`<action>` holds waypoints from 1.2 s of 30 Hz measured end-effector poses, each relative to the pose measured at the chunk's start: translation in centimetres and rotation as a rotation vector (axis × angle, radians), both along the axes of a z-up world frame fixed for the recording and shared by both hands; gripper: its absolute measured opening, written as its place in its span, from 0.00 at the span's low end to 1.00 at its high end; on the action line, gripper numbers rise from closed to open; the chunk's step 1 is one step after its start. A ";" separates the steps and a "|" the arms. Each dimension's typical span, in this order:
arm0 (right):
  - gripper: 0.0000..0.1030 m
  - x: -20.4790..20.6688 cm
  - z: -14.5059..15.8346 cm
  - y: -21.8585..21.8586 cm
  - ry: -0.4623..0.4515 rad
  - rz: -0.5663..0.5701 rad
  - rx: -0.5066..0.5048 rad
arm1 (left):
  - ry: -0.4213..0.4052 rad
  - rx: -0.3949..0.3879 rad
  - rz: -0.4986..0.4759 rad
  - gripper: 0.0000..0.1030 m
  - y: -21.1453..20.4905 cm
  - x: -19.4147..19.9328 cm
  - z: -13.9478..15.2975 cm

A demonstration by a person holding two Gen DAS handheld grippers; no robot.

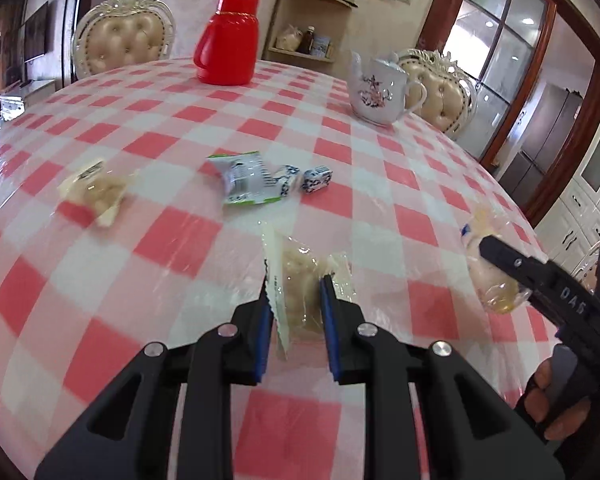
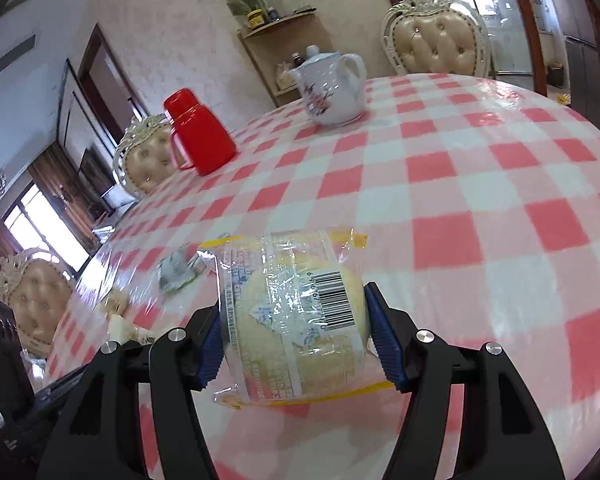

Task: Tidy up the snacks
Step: 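Lift the bun bag and clear snack up from the table with both grippers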

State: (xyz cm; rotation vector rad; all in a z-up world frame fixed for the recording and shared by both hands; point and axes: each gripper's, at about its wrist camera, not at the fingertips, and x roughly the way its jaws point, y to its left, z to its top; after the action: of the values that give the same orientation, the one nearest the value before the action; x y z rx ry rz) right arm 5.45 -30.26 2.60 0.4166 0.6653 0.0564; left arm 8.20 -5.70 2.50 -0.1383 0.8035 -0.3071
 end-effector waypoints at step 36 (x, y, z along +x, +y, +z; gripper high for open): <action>0.60 -12.8 0.3 12.0 -0.049 0.234 0.099 | -0.119 -0.137 0.103 0.22 10.2 -15.1 1.2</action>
State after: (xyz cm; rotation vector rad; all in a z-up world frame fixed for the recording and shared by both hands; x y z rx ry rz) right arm -7.38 -18.26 2.85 0.4290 0.6622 0.3217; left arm -6.95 4.54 3.72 -0.2866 0.6551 -0.2708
